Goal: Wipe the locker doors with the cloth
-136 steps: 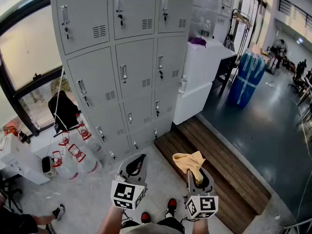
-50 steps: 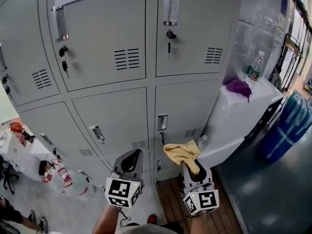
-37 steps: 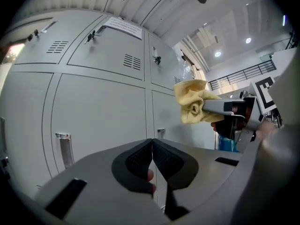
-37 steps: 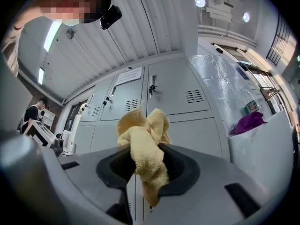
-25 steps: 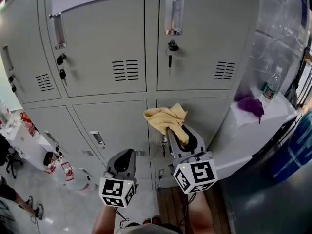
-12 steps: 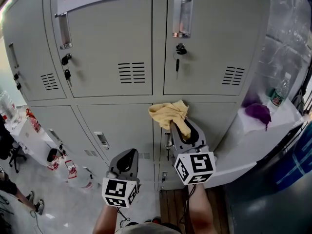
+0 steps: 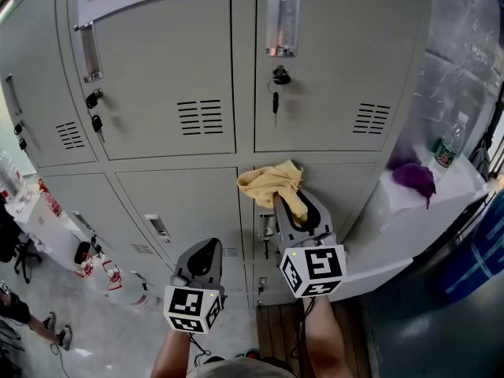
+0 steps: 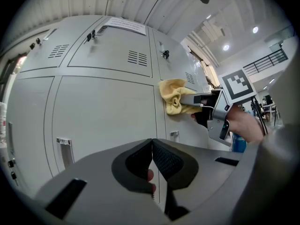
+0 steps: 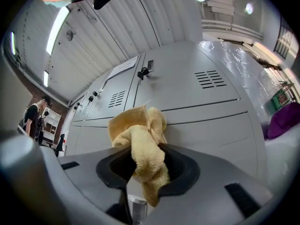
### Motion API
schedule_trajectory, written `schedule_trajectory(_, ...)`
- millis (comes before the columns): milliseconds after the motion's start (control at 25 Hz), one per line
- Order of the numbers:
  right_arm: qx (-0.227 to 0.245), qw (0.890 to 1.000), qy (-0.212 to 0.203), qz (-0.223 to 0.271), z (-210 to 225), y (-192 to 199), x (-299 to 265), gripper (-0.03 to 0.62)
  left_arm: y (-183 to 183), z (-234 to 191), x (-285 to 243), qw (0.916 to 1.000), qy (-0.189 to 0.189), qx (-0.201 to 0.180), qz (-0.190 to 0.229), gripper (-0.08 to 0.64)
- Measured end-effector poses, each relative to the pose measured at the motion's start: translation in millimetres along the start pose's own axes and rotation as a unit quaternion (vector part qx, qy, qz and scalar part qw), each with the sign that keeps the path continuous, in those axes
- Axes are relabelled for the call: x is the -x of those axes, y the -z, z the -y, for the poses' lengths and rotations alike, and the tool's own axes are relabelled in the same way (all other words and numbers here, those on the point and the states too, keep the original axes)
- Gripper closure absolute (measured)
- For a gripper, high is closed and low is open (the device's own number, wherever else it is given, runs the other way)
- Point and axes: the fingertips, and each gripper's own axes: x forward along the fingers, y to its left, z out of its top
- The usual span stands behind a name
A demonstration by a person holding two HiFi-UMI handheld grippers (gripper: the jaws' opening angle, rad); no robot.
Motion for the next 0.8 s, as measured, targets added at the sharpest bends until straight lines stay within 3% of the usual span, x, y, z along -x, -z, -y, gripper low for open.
schedule_trajectory(800,0.006,0.996,0.091,-0.01,96.1,-0.2,35.6,0.459,2.4,27.2,-26.1,0.9992,0.039,0.004,0.002,0.537)
